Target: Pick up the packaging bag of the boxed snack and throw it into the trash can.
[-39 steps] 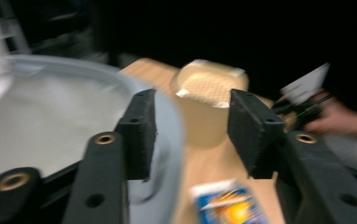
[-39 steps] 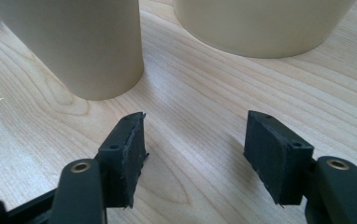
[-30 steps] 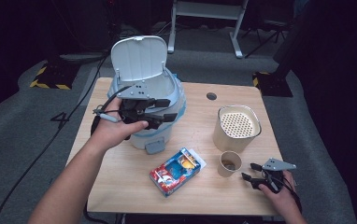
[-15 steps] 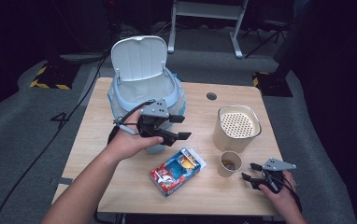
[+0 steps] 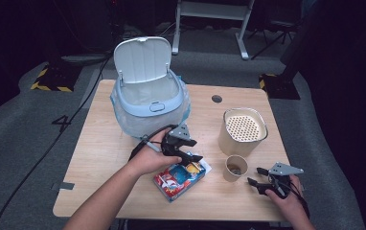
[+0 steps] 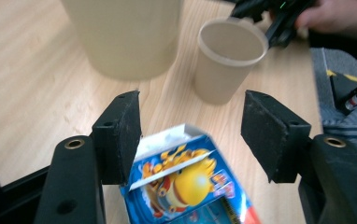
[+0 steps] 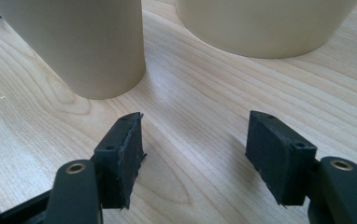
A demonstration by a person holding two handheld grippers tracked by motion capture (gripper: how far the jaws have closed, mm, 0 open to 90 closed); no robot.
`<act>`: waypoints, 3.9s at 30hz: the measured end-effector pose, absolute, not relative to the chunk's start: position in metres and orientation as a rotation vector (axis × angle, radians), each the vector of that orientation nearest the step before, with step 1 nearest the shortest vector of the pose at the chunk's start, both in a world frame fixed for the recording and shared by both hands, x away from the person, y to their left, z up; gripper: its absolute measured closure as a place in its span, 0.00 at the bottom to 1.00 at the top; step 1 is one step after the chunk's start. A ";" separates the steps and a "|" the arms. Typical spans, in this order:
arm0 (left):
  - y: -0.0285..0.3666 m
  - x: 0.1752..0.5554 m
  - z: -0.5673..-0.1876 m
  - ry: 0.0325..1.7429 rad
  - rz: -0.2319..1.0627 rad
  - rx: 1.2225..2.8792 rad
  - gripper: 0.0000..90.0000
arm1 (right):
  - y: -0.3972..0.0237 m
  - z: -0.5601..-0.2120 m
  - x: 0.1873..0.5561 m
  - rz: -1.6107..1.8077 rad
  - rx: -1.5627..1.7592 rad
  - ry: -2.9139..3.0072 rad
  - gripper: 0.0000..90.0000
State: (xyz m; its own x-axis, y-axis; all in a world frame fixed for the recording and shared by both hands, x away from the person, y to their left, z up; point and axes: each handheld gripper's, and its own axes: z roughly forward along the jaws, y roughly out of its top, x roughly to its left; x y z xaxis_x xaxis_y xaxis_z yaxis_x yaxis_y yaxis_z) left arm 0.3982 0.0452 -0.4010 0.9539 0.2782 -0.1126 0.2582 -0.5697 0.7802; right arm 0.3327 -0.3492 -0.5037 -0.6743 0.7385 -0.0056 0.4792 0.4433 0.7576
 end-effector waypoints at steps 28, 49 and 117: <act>0.038 0.429 -0.469 0.480 -0.047 2.369 0.39 | -0.349 -0.504 0.333 1.080 1.034 2.368 0.40; 0.015 0.433 -0.469 0.367 -0.051 2.363 0.37 | -0.349 -0.504 0.333 1.080 1.032 2.372 0.39; 0.060 0.368 -0.369 0.346 0.269 2.058 1.00 | -0.349 -0.504 0.333 1.081 1.026 2.377 0.38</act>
